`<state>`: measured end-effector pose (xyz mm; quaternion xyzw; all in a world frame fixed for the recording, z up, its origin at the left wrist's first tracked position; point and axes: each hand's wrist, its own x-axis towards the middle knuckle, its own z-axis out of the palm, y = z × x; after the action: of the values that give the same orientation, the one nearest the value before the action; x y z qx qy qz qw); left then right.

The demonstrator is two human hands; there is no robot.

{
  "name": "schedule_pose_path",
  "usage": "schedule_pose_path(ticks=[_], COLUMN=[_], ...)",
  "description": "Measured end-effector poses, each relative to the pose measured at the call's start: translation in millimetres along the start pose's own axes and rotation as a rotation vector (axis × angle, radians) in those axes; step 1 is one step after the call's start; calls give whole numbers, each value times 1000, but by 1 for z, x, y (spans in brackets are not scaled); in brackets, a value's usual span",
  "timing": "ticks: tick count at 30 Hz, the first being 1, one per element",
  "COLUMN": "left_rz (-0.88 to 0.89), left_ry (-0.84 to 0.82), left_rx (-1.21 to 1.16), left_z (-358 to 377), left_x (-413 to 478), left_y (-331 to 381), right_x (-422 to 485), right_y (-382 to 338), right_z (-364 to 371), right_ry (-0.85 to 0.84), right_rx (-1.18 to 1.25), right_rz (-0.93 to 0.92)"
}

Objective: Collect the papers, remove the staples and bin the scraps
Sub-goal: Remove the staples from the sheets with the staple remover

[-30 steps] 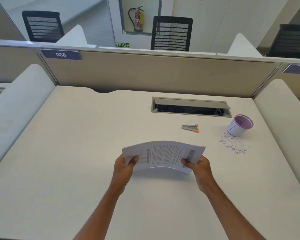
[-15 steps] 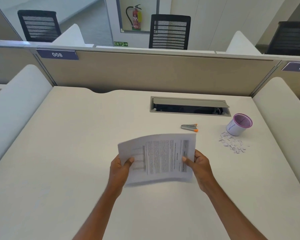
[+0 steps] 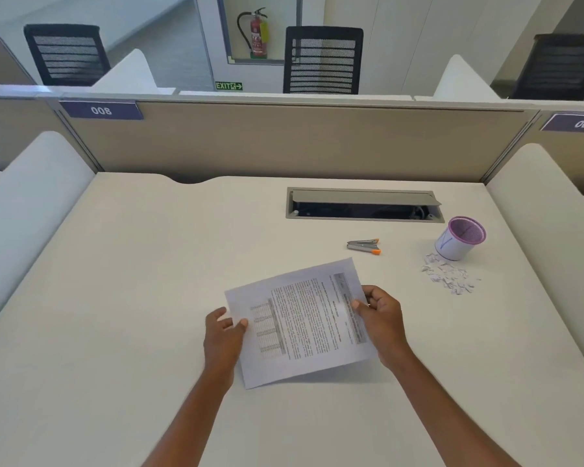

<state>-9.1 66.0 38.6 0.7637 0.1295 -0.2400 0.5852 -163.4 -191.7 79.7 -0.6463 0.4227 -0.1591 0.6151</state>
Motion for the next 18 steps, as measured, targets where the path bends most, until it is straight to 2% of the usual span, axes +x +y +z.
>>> schedule_pose_path(ticks=[2, 5, 8, 12, 15, 18], left_rz=[115, 350, 557, 741, 747, 730], left_ry=[126, 127, 28, -220, -363, -437], left_rx=[136, 329, 517, 703, 785, 786], left_z=[9, 27, 53, 85, 101, 108], left_x=[-1, -5, -9, -7, -7, -8], left_y=[7, 30, 55, 79, 89, 93], right_x=[0, -3, -4, -6, -5, -4], right_y=[-1, -3, -4, -5, -6, -7], right_z=[1, 4, 6, 9, 10, 11], right_ry=[-7, -24, -44, -62, -64, -74], right_rx=[-28, -65, -96, -117, -111, -91], right_rz=[-6, -16, -12, -4, 5, 6])
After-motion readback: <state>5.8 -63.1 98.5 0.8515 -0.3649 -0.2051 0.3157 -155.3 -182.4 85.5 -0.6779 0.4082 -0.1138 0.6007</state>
